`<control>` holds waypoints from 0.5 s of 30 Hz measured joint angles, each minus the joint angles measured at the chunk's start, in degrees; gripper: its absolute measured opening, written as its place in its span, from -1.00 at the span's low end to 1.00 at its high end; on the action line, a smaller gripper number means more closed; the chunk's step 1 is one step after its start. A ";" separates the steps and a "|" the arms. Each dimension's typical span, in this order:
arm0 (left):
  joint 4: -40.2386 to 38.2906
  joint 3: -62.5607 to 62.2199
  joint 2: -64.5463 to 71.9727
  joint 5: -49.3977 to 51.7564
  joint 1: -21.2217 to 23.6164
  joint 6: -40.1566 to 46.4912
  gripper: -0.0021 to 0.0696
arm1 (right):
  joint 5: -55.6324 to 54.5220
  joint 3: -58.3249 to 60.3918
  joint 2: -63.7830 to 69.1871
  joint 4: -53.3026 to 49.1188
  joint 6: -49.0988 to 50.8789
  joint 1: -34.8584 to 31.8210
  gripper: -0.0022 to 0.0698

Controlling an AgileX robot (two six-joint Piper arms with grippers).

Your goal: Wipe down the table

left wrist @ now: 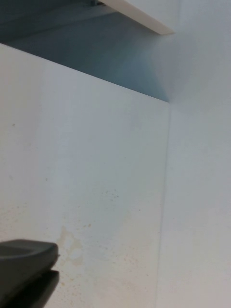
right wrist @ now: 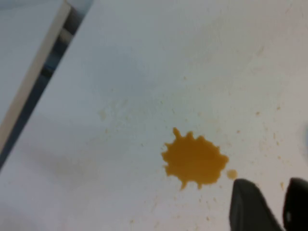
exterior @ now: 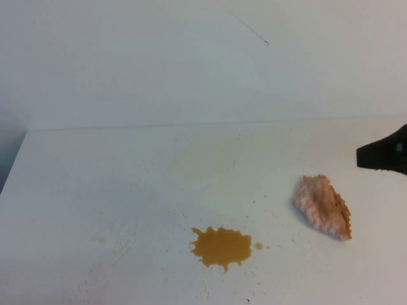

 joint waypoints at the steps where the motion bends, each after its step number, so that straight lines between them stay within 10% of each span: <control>1: 0.00 0.00 0.00 0.00 0.00 0.00 -0.94 | -0.96 0.00 1.48 -1.37 0.36 1.41 -0.44; 15: 0.00 0.00 0.00 0.00 0.00 0.00 -0.94 | -5.77 -10.92 21.39 -42.82 29.07 15.87 -0.05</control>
